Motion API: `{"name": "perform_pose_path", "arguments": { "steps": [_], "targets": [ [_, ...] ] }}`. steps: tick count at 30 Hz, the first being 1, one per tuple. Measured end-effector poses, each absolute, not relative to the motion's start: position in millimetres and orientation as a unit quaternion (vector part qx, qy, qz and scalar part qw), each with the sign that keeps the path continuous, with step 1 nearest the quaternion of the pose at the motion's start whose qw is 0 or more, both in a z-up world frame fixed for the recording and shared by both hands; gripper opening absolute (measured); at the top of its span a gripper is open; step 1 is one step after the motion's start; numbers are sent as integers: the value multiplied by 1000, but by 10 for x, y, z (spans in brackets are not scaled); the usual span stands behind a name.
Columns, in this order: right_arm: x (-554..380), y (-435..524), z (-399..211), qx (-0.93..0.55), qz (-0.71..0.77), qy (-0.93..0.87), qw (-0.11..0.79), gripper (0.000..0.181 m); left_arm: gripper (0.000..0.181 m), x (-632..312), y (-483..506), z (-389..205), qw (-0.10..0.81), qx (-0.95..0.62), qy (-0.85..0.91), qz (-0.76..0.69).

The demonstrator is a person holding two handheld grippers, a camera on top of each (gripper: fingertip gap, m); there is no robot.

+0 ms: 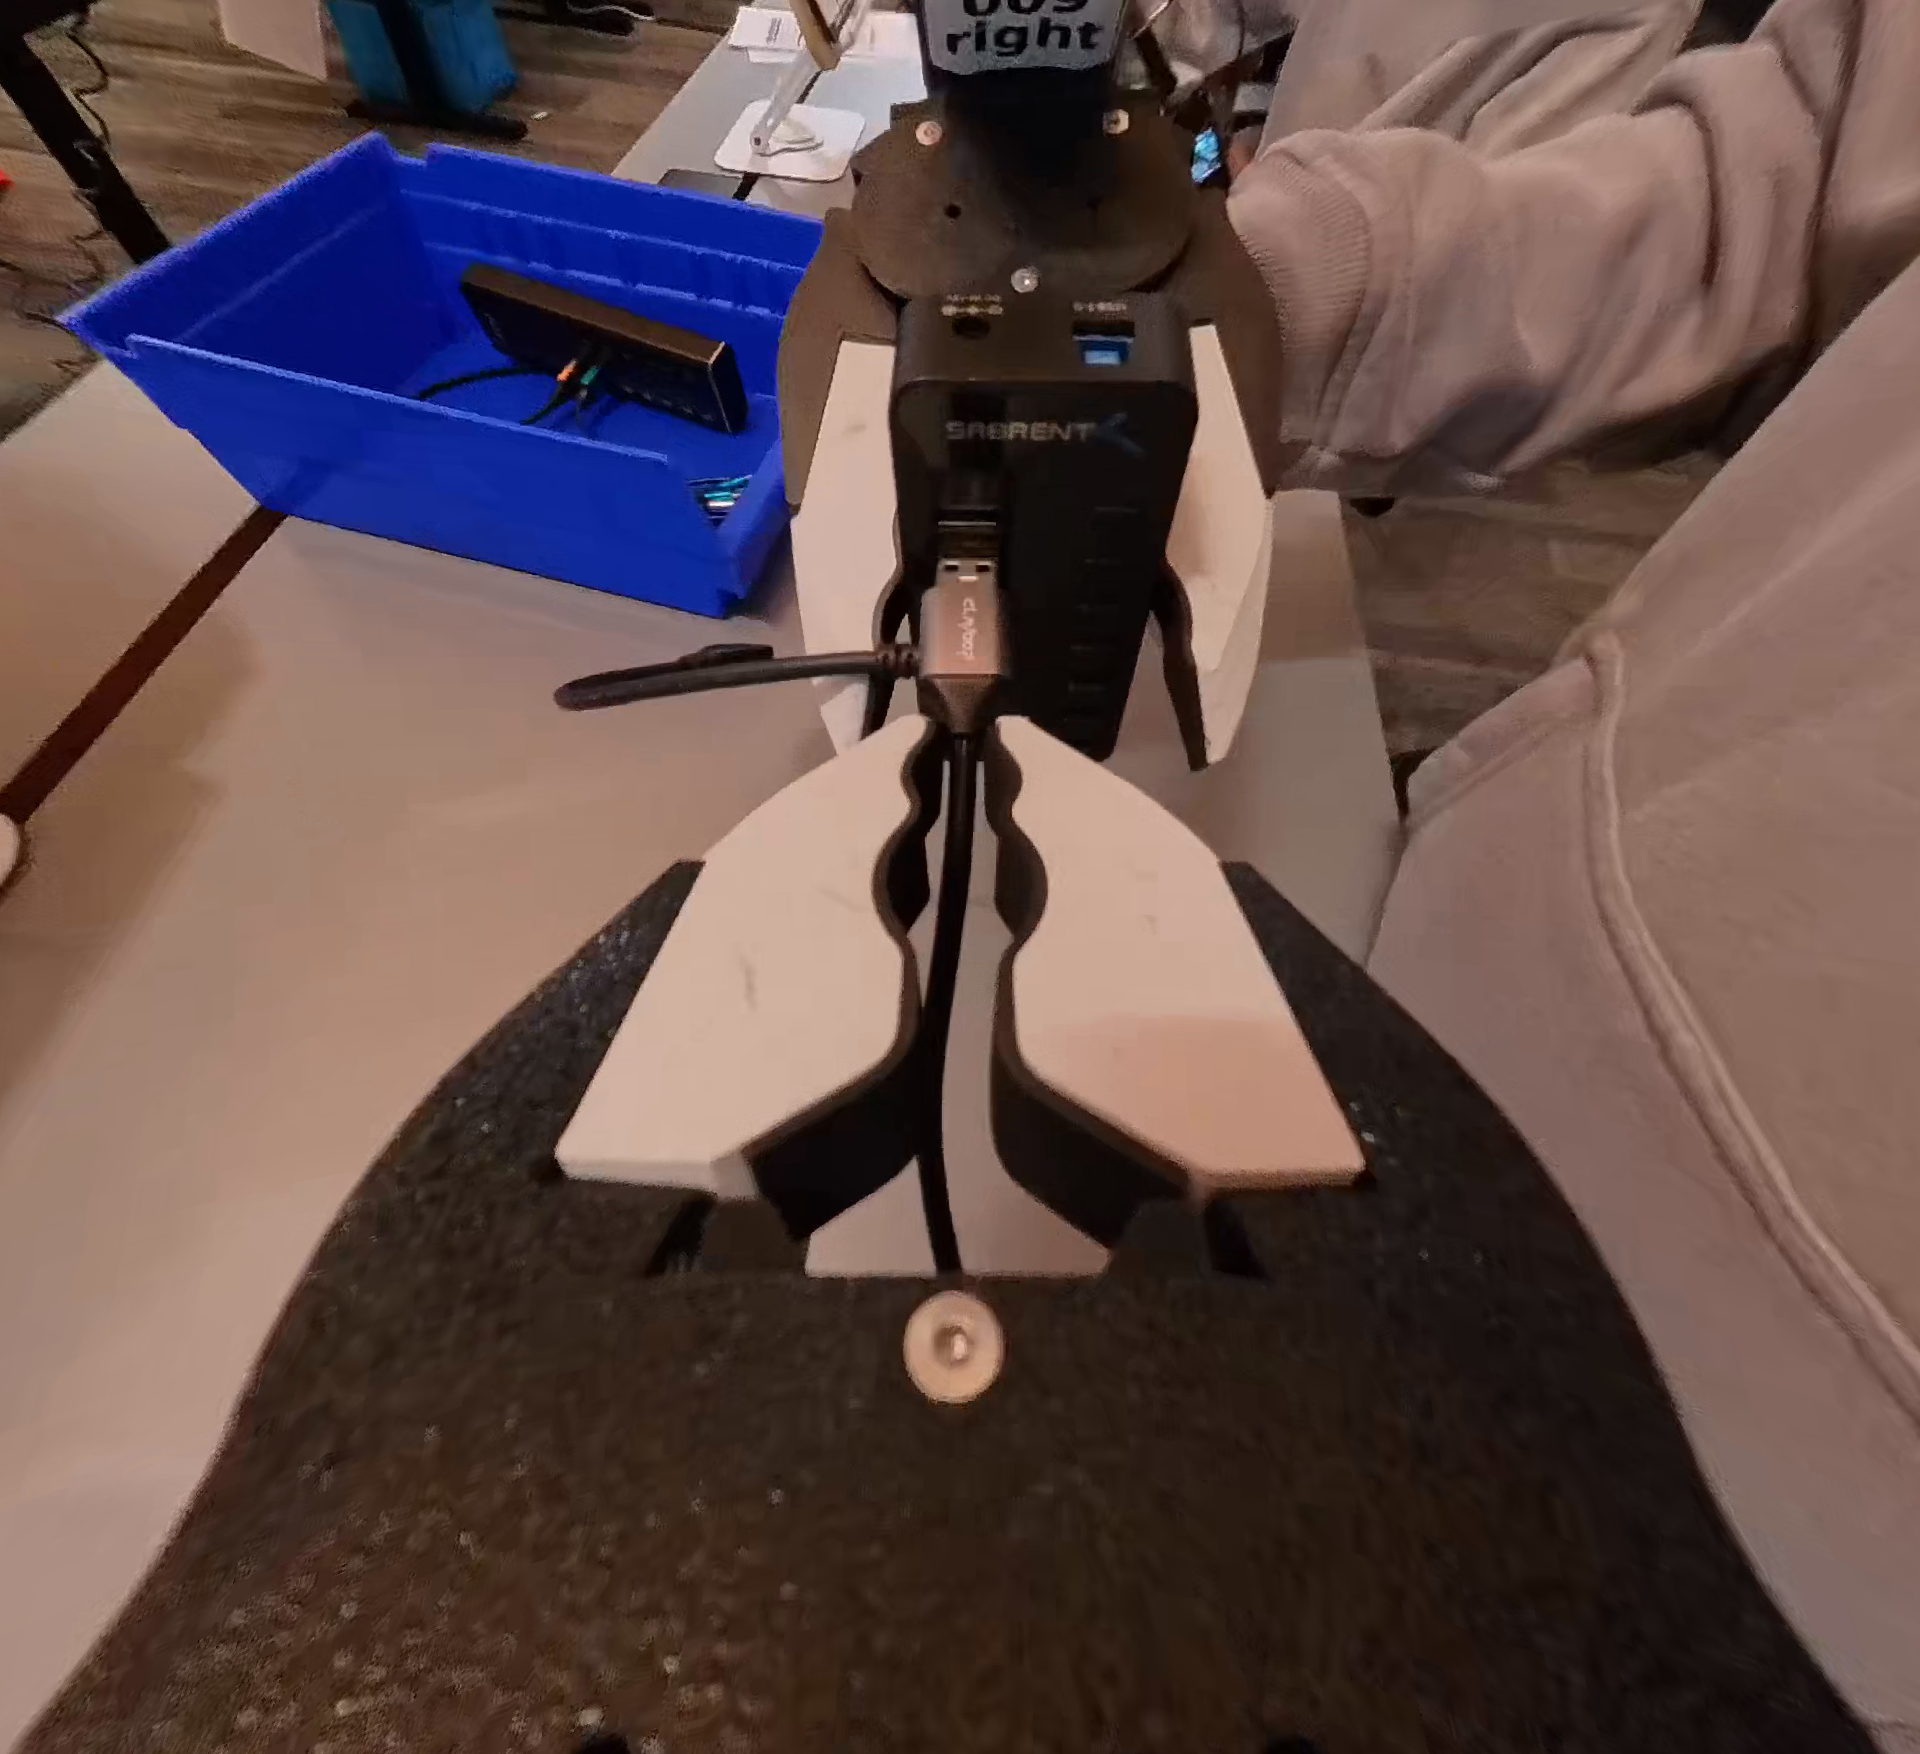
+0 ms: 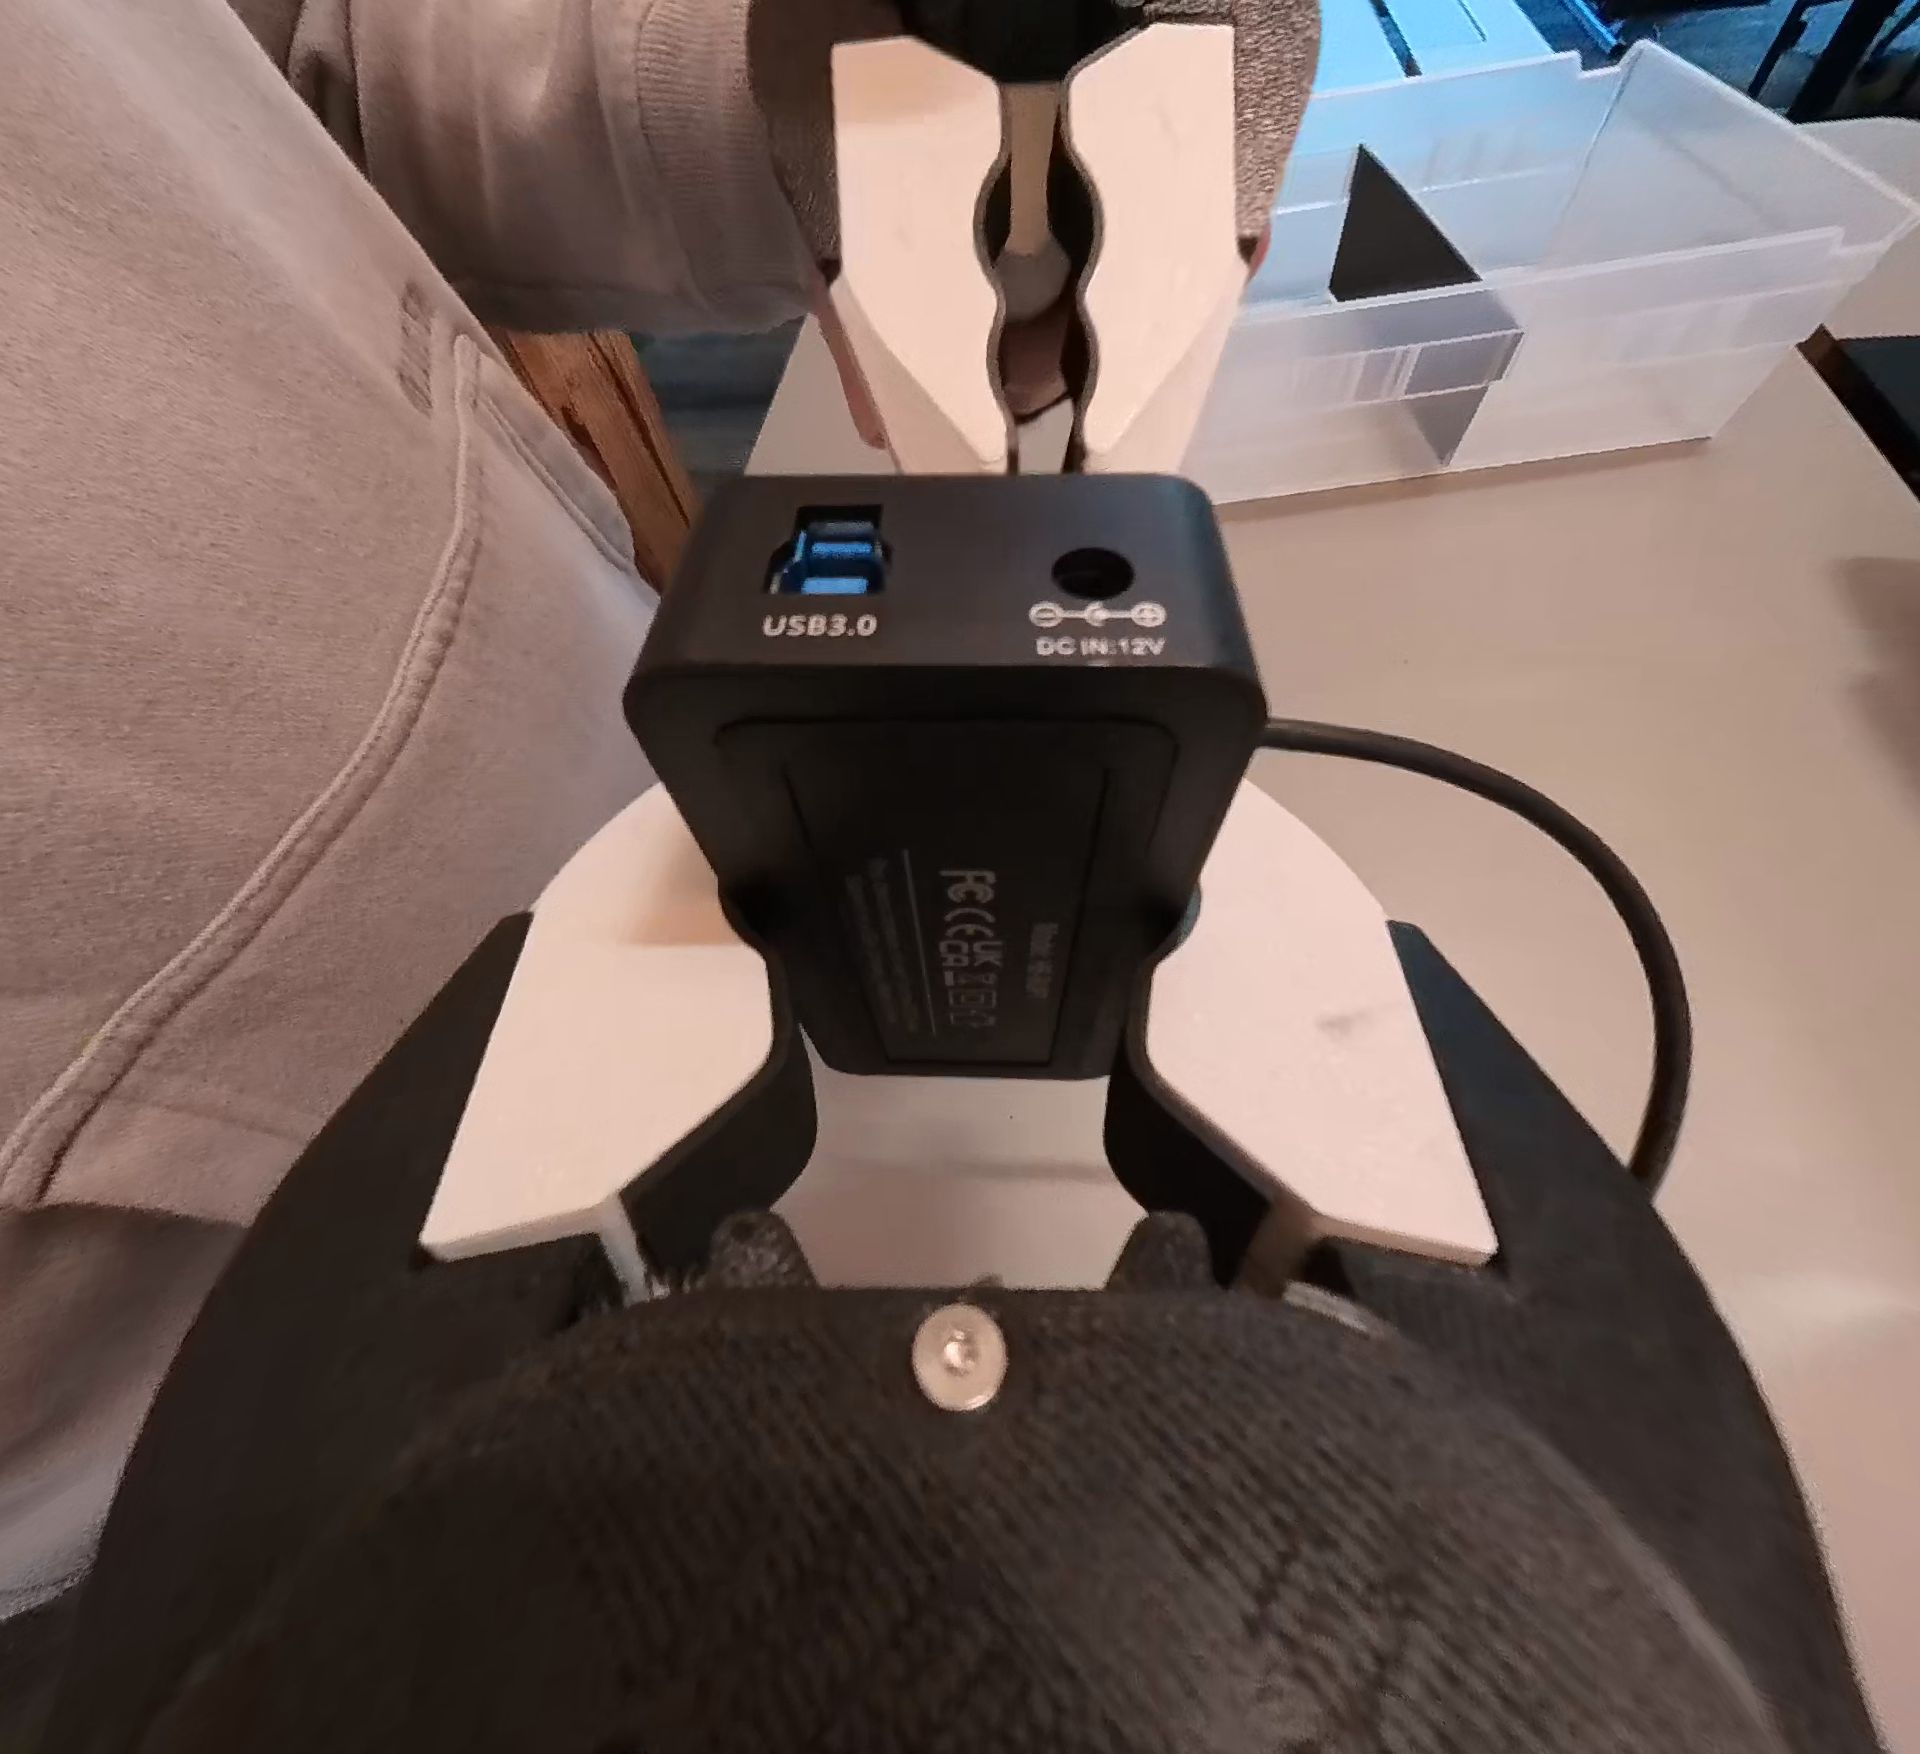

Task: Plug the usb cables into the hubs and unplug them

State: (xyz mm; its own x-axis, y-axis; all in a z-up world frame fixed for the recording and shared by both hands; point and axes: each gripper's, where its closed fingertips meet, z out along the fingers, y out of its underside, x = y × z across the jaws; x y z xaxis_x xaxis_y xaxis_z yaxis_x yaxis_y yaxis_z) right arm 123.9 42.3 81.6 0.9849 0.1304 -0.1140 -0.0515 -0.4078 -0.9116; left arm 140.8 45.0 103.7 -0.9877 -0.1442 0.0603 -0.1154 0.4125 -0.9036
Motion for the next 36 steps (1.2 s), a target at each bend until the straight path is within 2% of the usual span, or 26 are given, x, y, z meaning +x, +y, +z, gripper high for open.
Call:
{"name": "perform_pose_path", "arguments": {
  "steps": [8, 12, 16, 21, 22, 24, 25, 27, 29, 36],
  "targets": [
    [1199, 460, 799, -836, 95, -32, 539, 71, 6, 1411, 463, 1065, -16, -96, 820, -565],
    [1205, 456, 726, -849, 91, -40, 519, 71, 6, 1415, 428, 989, 13, -88, 838, -539],
    [1238, 495, 837, -818, 101, -19, 566, 71, 7, 1467, 398, 1099, 6, -108, 810, -577],
    [1234, 481, 736, -830, 90, -16, 550, 71, 8, 1444, 399, 975, 0, -126, 804, -582],
    [1261, 485, 730, -829, 81, -7, 553, 71, 9, 1466, 412, 985, 11, -133, 801, -584],
    [1337, 468, 700, -833, 70, 20, 549, 71, 32, 1600, 512, 1108, 65, -157, 784, -597],
    [1398, 432, 696, -834, 58, 35, 548, 71, 36, 1692, 598, 1201, 98, -175, 769, -607],
    [1567, 303, 788, -824, 28, 75, 561, 71, 40, 1820, 785, 1359, 148, -203, 739, -625],
    [1792, 85, 1003, -802, -14, 117, 585, 71, 41, 1837, 909, 1357, 160, -219, 730, -627],
    [2696, -1074, 1741, -651, -90, 298, 692, 72, 45, 1522, 908, 724, 92, -221, 787, -568]
  ]
}}
